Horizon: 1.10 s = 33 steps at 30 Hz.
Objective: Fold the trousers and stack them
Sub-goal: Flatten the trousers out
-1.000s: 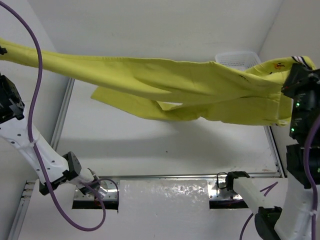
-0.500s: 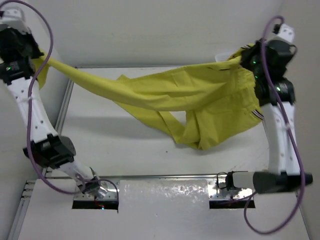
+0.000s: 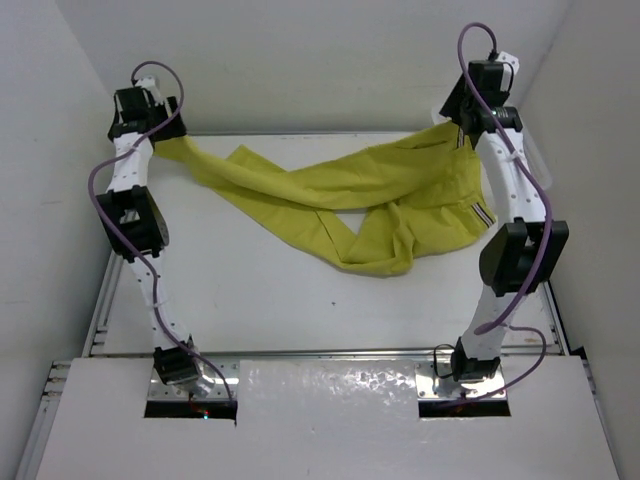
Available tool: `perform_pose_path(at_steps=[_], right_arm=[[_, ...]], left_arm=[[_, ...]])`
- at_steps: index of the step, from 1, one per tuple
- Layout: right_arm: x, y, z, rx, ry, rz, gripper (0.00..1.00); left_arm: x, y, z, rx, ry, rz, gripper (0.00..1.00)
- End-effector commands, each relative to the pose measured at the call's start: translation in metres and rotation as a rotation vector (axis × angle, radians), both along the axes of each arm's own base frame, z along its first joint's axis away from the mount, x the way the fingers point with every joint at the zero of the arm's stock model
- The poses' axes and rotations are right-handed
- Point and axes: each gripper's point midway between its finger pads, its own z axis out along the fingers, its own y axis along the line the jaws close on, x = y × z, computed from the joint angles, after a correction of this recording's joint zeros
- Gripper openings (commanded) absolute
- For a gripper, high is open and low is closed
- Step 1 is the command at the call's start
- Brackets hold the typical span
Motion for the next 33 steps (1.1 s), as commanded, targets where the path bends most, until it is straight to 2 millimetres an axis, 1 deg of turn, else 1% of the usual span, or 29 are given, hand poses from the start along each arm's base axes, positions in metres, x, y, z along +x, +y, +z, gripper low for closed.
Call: perform_pose_path(at_steps=[1,2,3,4,6,7,8,9,10,11,12,13,14,15,16,17,18,19,20,21,22,23,24,25,26,27,28,32,33], right_arm=[[0.012,-0.008,0.047,-0.057,-0.110,-0.036,0.65],[0.013,-0.006,0.052,-0.060,-0.118,-0.026,0.77],[0.013,-0.006,0.054,-0.072,-0.115,-0.015,0.83],[0.010,-0.005,0.060,-0.077,-0.124,-0.008,0.85],[0.004,-0.005,0.066,-0.113,-0.116,0.010,0.98],[-0.001,-0.008,0.066,-0.129,-0.105,0.010,0.98],[-0.012,-0.010,0.078,-0.144,-0.115,0.007,0.99],[-0.022,-0.013,0.079,-0.173,-0.088,0.005,0.98],[-0.031,-0.016,0.068,-0.187,-0.052,0.001,0.96],[-0.049,-0.018,0.081,-0.201,-0.065,-0.003,0.94],[-0.061,-0.023,0.080,-0.221,-0.044,-0.016,0.91],[-0.073,-0.024,0.054,-0.231,0.020,-0.009,0.67],[-0.084,-0.025,0.049,-0.239,0.035,-0.009,0.52],[-0.102,-0.028,0.061,-0.244,0.006,-0.027,0.39],[-0.114,-0.028,0.033,-0.246,0.066,-0.020,0.29],[-0.123,-0.028,0.025,-0.243,0.080,-0.021,0.22],[-0.136,-0.030,0.029,-0.225,0.056,-0.041,0.25],[-0.147,-0.030,-0.003,-0.211,0.115,-0.038,0.31],[-0.153,-0.029,-0.014,-0.199,0.128,-0.033,0.41],[-0.157,-0.028,-0.016,-0.179,0.107,-0.034,0.48],[-0.165,-0.024,-0.044,-0.159,0.156,-0.012,0.54],[-0.168,-0.022,-0.056,-0.144,0.171,-0.008,0.62],[-0.170,-0.027,-0.059,-0.107,0.143,-0.035,0.63],[-0.180,-0.031,-0.085,-0.074,0.183,-0.052,0.64],[-0.182,-0.028,-0.097,-0.021,0.180,-0.043,0.65],[-0.178,-0.035,-0.098,0.030,0.124,-0.078,0.65],[-0.189,-0.035,-0.119,0.059,0.136,-0.083,0.65],[-0.194,-0.039,-0.142,0.078,0.073,-0.086,0.73],[-0.196,-0.043,-0.152,0.085,0.070,-0.100,0.77]], left_arm=[[0.031,-0.003,0.080,0.040,-0.254,-0.001,0.85],[0.030,0.001,0.072,0.039,-0.237,0.000,0.96],[0.027,0.003,0.068,0.035,-0.220,-0.003,1.00],[0.019,0.003,0.068,0.020,-0.194,-0.009,1.00],[0.002,-0.004,0.062,-0.020,-0.134,-0.060,0.99],[-0.011,-0.009,0.079,-0.023,-0.135,-0.082,0.96],[-0.025,-0.018,0.064,-0.050,-0.079,-0.110,0.91],[-0.040,-0.025,0.056,-0.063,-0.030,-0.130,0.80],[-0.058,-0.034,0.074,-0.063,-0.040,-0.151,0.70],[-0.079,-0.050,0.037,-0.118,0.055,-0.185,0.58],[-0.094,-0.058,0.027,-0.130,0.095,-0.203,0.33],[-0.110,-0.068,0.030,-0.129,0.108,-0.225,0.23],[-0.130,-0.080,0.001,-0.156,0.185,-0.251,0.20],[-0.141,-0.084,-0.001,-0.140,0.203,-0.267,0.17],[-0.149,-0.088,-0.011,-0.142,0.232,-0.270,0.17],[-0.160,-0.094,-0.029,-0.157,0.278,-0.278,0.19],[-0.164,-0.098,-0.038,-0.164,0.298,-0.286,0.28],[-0.168,-0.104,-0.047,-0.180,0.319,-0.301,0.32],[-0.167,-0.111,-0.052,-0.187,0.330,-0.314,0.35],[-0.164,-0.115,-0.062,-0.199,0.347,-0.320,0.43],[-0.160,-0.120,-0.067,-0.198,0.349,-0.328,0.47],[-0.156,-0.121,-0.074,-0.198,0.356,-0.321,0.50],[-0.151,-0.122,-0.089,-0.207,0.377,-0.312,0.53],[-0.145,-0.127,-0.091,-0.201,0.377,-0.317,0.54],[-0.141,-0.130,-0.097,-0.208,0.387,-0.318,0.54],[-0.139,-0.133,-0.110,-0.224,0.409,-0.312,0.55],[-0.132,-0.140,-0.109,-0.219,0.397,-0.320,0.57],[-0.114,-0.160,-0.115,-0.218,0.370,-0.330,0.63],[-0.113,-0.163,-0.124,-0.222,0.388,-0.324,0.63]])
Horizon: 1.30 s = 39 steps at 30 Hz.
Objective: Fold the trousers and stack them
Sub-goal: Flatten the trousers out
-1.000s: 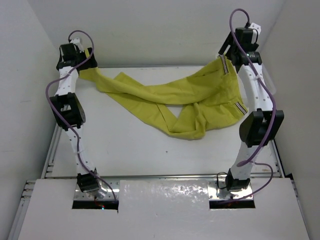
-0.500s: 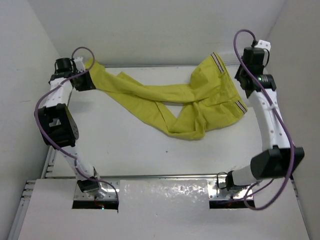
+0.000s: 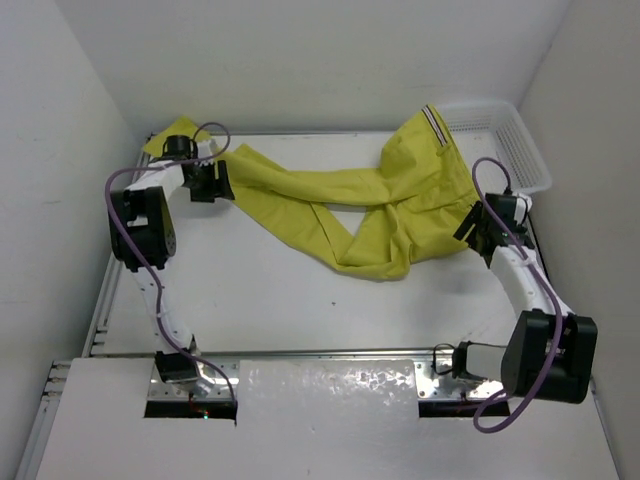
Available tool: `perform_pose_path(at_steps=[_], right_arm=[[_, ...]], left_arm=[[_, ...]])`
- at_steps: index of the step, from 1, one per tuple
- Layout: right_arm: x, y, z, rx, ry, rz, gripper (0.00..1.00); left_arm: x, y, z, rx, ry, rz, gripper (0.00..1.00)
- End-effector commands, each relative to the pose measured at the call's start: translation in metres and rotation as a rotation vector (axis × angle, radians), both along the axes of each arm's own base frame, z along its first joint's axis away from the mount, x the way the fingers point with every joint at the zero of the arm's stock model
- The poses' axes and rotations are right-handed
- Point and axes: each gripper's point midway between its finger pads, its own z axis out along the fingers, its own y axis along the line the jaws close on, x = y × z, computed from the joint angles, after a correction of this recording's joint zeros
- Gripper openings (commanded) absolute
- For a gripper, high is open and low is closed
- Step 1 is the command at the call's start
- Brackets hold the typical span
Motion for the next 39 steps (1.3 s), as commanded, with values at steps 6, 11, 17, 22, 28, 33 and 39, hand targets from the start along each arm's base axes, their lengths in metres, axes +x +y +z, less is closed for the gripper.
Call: perform_pose_path(at_steps=[6,11,17,22,28,33,39], right_arm=[[0.041,-0.001,-0.002,0.163,-0.259,0.009,0.82],[0.068,0.001,-0.017,0.161,-0.299,0.093,0.82],[0.077,0.002,-0.058,0.229,-0.192,0.054,0.78],[0.072,-0.001,-0.066,0.224,-0.199,0.025,0.64],[0.065,-0.010,-0.056,0.172,-0.189,0.003,0.13],[0.059,-0.011,-0.028,0.159,-0.207,-0.011,0.00],[0.016,-0.027,0.038,0.041,-0.174,-0.090,0.00]], left_arm=[[0.020,-0.015,-0.041,-0.004,0.042,0.043,0.65],[0.015,-0.020,-0.061,-0.047,0.089,0.073,0.62],[0.022,-0.033,-0.063,-0.134,0.080,0.101,0.26],[0.021,-0.015,-0.056,-0.108,0.055,0.142,0.00],[-0.005,0.070,-0.009,0.028,-0.016,0.191,0.00],[-0.045,0.106,0.040,0.215,-0.039,0.145,0.00],[-0.111,0.181,0.113,0.369,0.006,0.213,0.00]])
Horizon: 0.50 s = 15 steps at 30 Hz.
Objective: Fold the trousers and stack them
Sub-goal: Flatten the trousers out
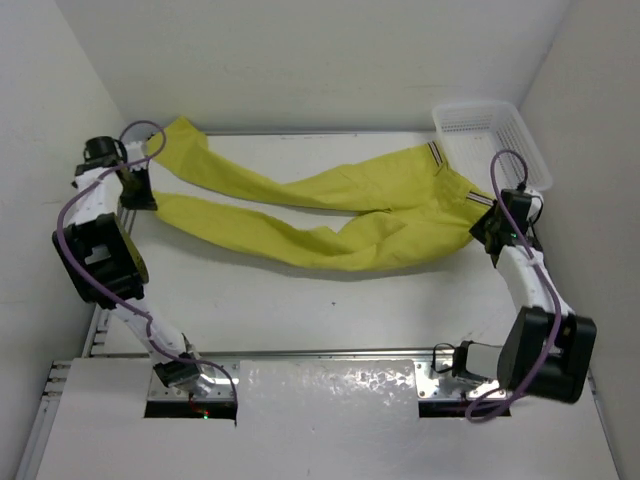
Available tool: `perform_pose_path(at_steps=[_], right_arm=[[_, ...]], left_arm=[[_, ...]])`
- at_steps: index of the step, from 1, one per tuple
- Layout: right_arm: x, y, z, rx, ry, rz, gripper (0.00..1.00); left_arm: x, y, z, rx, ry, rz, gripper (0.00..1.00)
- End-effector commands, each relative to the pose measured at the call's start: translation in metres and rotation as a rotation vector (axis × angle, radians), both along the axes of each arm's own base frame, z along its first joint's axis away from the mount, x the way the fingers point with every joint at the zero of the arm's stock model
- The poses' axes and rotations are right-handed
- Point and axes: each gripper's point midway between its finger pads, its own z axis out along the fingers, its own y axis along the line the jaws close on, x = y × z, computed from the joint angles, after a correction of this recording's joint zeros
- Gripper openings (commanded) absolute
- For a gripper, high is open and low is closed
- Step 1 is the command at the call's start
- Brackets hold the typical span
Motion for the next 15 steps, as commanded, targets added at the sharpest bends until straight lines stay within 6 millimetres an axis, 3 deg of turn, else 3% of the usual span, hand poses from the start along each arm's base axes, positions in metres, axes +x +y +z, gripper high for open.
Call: perform_pose_path(at_steps=[1,2,3,6,9,10,15], right_arm=[[-0.020,-0.021,0.060,-0.125,-0.019,-0.070,0.00],[-0.023,-0.020,0.066,-0.132,-0.022,-0.061,0.00],[-0.026,-0.019,0.069,-0.140,-0.020,-0.047,0.00],[-0.043,-0.016,0.063,-0.125,0.024,-0.059,0.00],[-0.068,-0.011,0.036,-0.079,0.110,-0.102,0.00],[-0.080,-0.007,0.019,-0.056,0.149,-0.107,0.00],[-0.107,-0.005,-0.009,-0.006,0.214,-0.161,0.00]], left_arm=[[-0.033,0.059,0.072,0.188,-0.025,0.021,0.00],[-0.048,0.083,0.080,0.213,-0.017,0.074,0.00],[-0.055,0.094,0.087,0.240,-0.017,0.074,0.00],[-0.077,0.110,0.103,0.301,-0.022,0.083,0.00],[-0.097,0.098,0.085,0.286,0.023,0.047,0.00],[-0.109,0.090,0.067,0.261,0.066,0.041,0.00],[-0.147,0.089,0.022,0.252,0.194,0.046,0.00]])
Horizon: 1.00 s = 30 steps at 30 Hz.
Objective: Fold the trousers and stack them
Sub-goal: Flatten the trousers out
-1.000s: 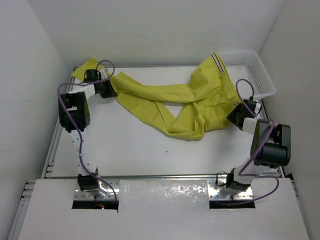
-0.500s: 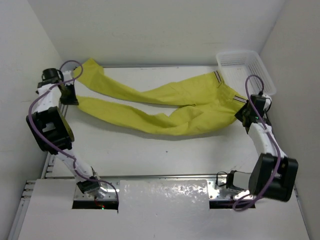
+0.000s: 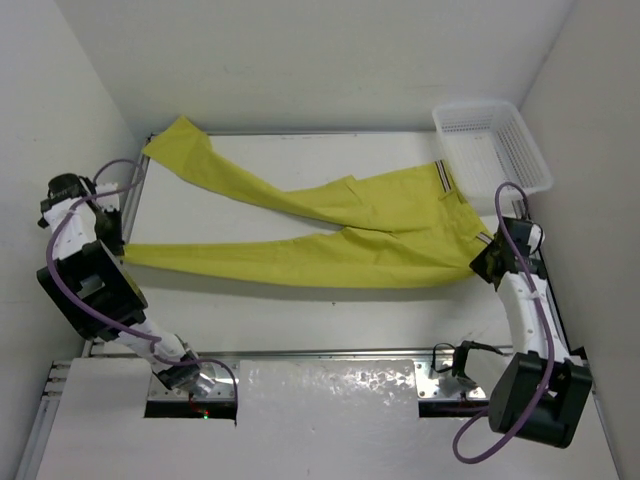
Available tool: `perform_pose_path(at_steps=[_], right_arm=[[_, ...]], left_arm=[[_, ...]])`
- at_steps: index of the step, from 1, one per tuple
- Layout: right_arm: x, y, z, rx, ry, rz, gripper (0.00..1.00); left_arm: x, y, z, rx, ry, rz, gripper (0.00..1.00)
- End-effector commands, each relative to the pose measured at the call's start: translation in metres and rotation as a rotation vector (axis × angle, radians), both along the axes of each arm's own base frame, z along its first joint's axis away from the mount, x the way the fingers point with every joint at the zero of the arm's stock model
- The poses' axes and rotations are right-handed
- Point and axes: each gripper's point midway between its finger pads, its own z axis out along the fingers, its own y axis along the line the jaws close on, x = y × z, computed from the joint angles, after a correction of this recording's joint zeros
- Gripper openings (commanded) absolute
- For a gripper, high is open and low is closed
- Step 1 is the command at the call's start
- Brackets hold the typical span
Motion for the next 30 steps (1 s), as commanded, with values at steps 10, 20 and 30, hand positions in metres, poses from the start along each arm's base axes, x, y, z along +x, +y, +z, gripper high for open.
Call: perform_pose_path(at_steps=[10,20,30], right_arm=[[-0.023,-0.030,-0.004,-0.045,0.114,-0.136,0.00],[0.012,-0.065,0.087,-0.214,0.041,-0.114,0.00],[-0.009,-0.049,0.050,-0.130,0.227,-0.027,0.00]], left_arm=[[-0.043,0.021,-0.017,0.061,0.092,0.004,0.00],[0.036,0.028,0.111,0.047,-0.272,-0.032,0.00],[-0.004,0.016,0.050,0.016,-0.105,0.002,0.00]])
